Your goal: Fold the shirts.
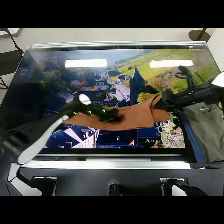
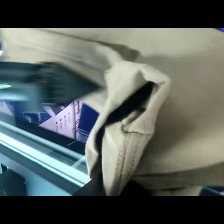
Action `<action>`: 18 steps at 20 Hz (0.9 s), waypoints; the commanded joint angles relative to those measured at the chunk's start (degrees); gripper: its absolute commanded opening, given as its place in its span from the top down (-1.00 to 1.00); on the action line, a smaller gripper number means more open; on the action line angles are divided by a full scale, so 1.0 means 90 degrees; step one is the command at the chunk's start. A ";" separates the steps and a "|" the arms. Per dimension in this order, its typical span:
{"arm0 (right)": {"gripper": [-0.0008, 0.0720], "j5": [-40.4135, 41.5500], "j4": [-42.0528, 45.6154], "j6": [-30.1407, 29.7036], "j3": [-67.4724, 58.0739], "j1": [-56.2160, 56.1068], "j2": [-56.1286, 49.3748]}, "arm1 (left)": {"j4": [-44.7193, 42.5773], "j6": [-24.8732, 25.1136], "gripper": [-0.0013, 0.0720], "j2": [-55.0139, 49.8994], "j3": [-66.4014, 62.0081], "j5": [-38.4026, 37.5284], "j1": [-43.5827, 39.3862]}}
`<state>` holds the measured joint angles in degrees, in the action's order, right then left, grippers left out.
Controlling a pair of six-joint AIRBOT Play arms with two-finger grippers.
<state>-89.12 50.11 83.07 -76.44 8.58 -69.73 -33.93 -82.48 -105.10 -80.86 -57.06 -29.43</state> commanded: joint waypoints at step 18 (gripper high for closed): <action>0.88 0.2514 -0.2387 -0.0882 -0.0022 -0.2727 -0.0957 | -0.2467 0.0092 0.89 0.3050 -0.0049 -0.0333 0.2776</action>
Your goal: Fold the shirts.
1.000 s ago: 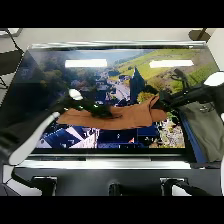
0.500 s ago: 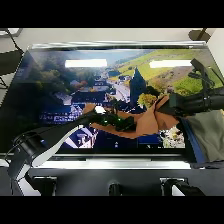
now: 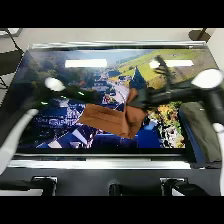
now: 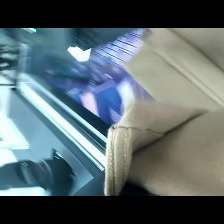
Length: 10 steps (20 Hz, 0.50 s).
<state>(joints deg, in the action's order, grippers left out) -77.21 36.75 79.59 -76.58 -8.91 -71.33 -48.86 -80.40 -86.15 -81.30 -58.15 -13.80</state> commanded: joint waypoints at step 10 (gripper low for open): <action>-0.91 0.3436 -0.4223 -0.1115 -0.0007 -0.2152 -0.3667 | -0.0809 -0.0134 0.88 0.2339 0.0056 -0.0440 0.1787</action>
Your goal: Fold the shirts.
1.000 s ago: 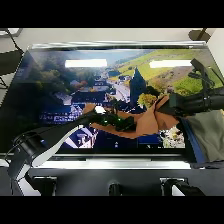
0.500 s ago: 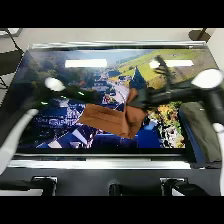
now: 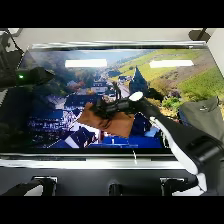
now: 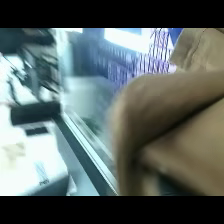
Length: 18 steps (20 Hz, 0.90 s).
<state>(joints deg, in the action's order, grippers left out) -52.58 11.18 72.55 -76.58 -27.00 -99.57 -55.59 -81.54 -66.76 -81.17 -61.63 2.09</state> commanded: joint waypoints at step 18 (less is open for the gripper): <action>-0.55 -0.0546 0.3483 0.1741 0.2715 0.2288 0.1481 | -0.0325 0.0078 0.88 0.0182 0.0449 -0.0117 -0.0002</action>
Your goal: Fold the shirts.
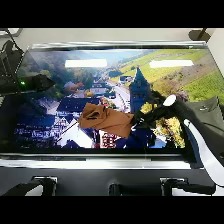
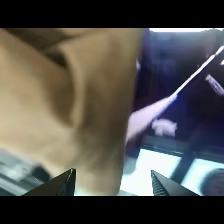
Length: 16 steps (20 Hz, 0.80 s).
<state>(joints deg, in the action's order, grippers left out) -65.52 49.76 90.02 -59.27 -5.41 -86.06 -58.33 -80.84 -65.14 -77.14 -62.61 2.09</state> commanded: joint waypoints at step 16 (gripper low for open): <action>0.88 -0.1151 -0.0311 -0.0075 -0.3296 0.1923 0.0867 | -0.0029 0.0012 0.88 -0.0024 0.0002 -0.0019 0.0010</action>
<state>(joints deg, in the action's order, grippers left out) -65.10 38.92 82.85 -76.58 3.27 -80.55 -58.57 -80.97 -65.34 -77.12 -62.81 2.13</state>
